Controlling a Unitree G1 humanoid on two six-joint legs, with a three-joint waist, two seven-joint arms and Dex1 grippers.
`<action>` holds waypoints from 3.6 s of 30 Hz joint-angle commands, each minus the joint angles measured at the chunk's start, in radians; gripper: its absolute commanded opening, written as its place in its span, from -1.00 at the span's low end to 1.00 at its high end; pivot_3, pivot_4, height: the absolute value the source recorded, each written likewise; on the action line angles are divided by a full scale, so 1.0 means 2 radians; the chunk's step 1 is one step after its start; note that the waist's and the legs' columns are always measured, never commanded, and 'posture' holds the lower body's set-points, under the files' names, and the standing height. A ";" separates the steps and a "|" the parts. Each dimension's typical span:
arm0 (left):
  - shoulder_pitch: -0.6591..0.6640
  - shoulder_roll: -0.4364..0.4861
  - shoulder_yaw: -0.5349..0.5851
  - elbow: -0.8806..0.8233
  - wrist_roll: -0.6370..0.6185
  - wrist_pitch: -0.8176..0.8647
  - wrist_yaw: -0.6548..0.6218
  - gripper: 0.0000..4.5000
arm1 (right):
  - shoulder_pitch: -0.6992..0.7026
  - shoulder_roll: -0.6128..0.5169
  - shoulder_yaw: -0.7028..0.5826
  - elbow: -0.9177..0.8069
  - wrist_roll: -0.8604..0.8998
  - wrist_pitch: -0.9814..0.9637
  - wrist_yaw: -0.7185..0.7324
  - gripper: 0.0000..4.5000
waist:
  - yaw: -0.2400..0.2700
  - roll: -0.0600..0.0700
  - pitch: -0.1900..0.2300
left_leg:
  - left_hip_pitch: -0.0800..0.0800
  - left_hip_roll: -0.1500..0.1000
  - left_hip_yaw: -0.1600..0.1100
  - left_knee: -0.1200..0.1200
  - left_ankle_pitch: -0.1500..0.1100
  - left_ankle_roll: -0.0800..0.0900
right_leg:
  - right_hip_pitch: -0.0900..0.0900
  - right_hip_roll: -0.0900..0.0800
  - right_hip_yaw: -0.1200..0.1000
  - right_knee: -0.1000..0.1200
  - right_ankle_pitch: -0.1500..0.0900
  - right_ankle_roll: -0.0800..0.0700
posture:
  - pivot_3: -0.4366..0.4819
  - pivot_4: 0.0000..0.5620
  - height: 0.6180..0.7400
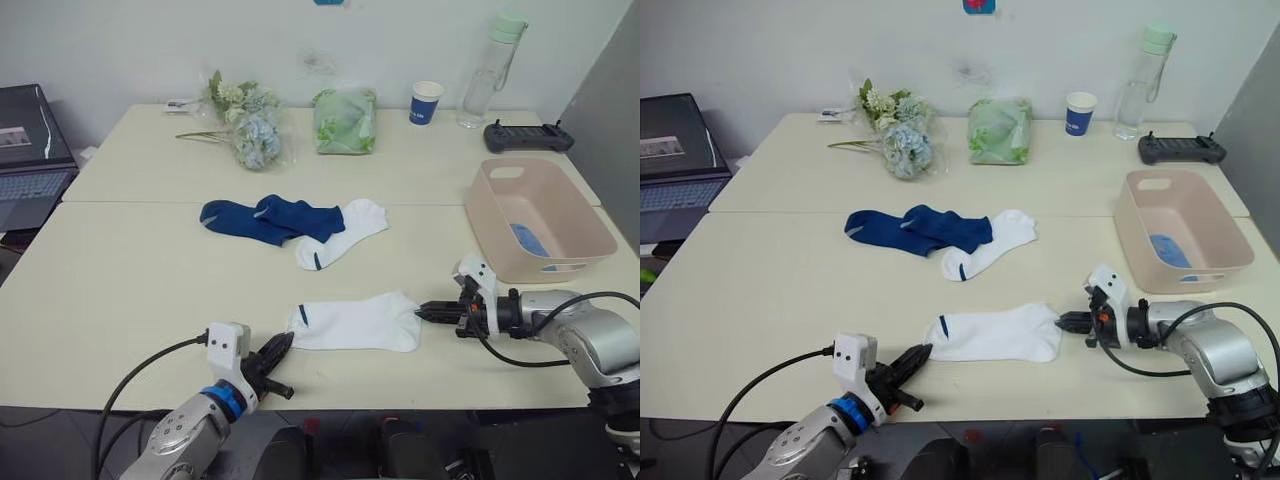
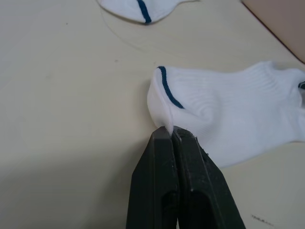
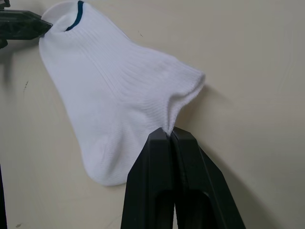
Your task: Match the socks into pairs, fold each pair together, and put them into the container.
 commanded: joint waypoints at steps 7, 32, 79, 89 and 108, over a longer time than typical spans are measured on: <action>0.040 0.024 0.056 0.047 -0.028 -0.080 -0.081 0.05 | 0.013 0.006 -0.062 -0.044 0.020 -0.010 -0.029 0.21 | -0.009 0.000 -0.001 | 0.001 0.000 0.002 -0.001 0.000 0.001 | 0.000 0.000 0.002 0.000 0.000 0.000 | -0.05 -0.47 1.00; -0.244 0.165 -0.120 0.134 0.139 -0.096 -0.207 -0.99 | 0.048 0.071 0.057 0.048 -0.165 -0.305 -0.034 -1.00 | -0.011 0.000 -0.001 | 0.005 0.000 0.000 -0.001 -0.001 0.001 | 0.004 0.000 0.000 0.000 -0.001 0.001 | -0.05 -0.47 1.00; -0.184 0.109 0.119 0.211 0.064 -0.136 -0.079 0.56 | 0.101 0.085 -0.105 0.031 -0.100 -0.283 -0.116 1.00 | -0.001 0.000 -0.001 | 0.006 0.000 -0.002 -0.001 -0.001 0.001 | 0.007 -0.001 -0.002 -0.001 -0.001 0.001 | -0.05 -0.47 1.00; -0.242 0.152 0.028 0.187 0.109 -0.127 -0.137 0.99 | 0.075 0.085 -0.096 0.022 -0.103 -0.268 -0.120 1.00 | 0.000 0.000 -0.001 | 0.006 0.000 -0.002 -0.001 -0.001 0.001 | 0.007 -0.001 -0.002 -0.001 -0.001 0.001 | -0.05 -0.47 1.00; -0.461 0.102 -0.127 0.400 0.227 -0.098 -0.159 0.43 | 0.070 0.096 -0.091 -0.032 -0.099 -0.228 -0.145 1.00 | -0.003 0.000 -0.001 | 0.005 0.000 -0.002 -0.001 -0.001 0.001 | 0.006 0.000 -0.002 -0.001 -0.001 0.001 | -0.05 -0.47 1.00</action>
